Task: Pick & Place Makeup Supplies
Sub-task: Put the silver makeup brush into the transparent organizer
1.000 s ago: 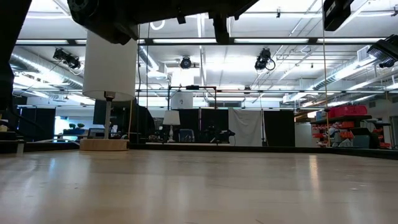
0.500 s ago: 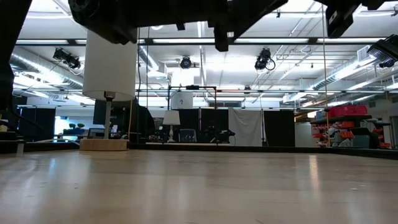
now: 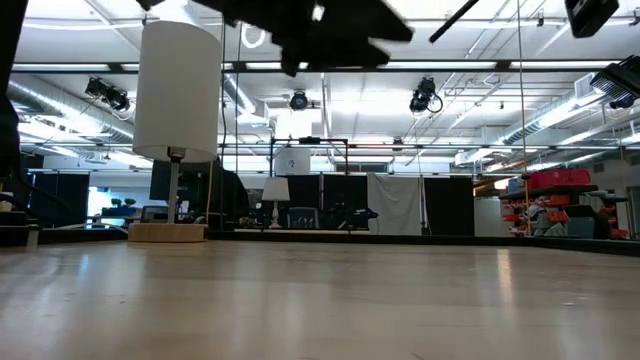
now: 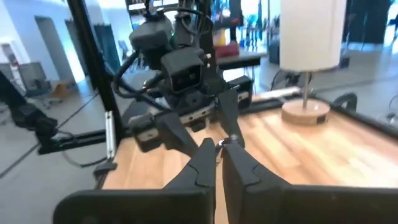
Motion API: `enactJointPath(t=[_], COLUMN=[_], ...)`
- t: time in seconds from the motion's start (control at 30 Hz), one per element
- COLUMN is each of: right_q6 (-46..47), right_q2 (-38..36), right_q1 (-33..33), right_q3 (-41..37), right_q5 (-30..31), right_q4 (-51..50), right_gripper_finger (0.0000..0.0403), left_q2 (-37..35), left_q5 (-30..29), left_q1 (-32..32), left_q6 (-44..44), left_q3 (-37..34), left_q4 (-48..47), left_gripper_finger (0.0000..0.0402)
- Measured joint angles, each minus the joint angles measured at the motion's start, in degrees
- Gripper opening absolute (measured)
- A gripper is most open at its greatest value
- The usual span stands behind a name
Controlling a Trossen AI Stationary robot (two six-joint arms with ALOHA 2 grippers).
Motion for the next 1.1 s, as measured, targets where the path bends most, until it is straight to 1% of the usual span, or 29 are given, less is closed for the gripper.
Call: enactJointPath(t=[0.07, 0.13, 0.2, 0.3, 0.43, 0.57, 0.67, 0.77, 0.9, 1.1], right_q6=[4.02, 7.1, 9.77, 14.31, 20.77, 28.51, 34.9, 42.39, 51.72, 66.96], right_q2=[-2.21, -3.17, -3.34, -3.28, -3.26, -3.23, -3.26, -3.26, -3.06, 0.62], right_q1=[0.64, 1.19, 1.47, 1.47, 1.51, 2.27, 3.67, 6.08, 10.43, 17.14], right_q3=[2.97, 6.7, 10.95, 16.76, 22.87, 29.03, 32.93, 35.31, 35.54, 35.42], right_q5=[-0.45, -1.38, -3.27, -7.71, -13.67, -16.95, -18.51, -19.94, -19.93, -16.91], right_q4=[-9.4, -19.44, -28.53, -39.58, -52.18, -64.22, -72.01, -77.57, -80.62, -85.32], right_gripper_finger=[0.0004, 0.0004, 0.0004, 0.0004, 0.0005, 0.0005, 0.0004, 0.0004, 0.0004, 0.0004], left_q2=[-0.06, 0.22, 0.69, 0.77, 0.81, 0.81, 0.81, 0.81, 0.81, 0.81], left_q5=[-2.39, -3.25, -2.53, 1.25, 2.26, 1.7, 1.11, 0.23, -0.77, -0.85], left_q1=[-0.73, -1.08, -1.09, -0.32, 0.67, 1.58, 2.16, 2.33, 2.32, 2.3], left_q6=[-0.69, -2.14, -3.14, -5.21, -7.78, -10.97, -12.39, -13.76, -13.91, -14.2], left_q3=[-0.02, -0.12, -1.12, -4.6, -11.06, -17.55, -20.4, -21.27, -21.2, -21.2], left_q4=[-3.99, -6.9, -7.65, -7.1, -0.3, 9.62, 14.93, 14.99, 15.26, 15.32], left_gripper_finger=[0.0236, 0.0236, 0.0236, 0.0236, 0.0236, 0.0236, 0.0236, 0.0236, 0.0236, 0.0236])
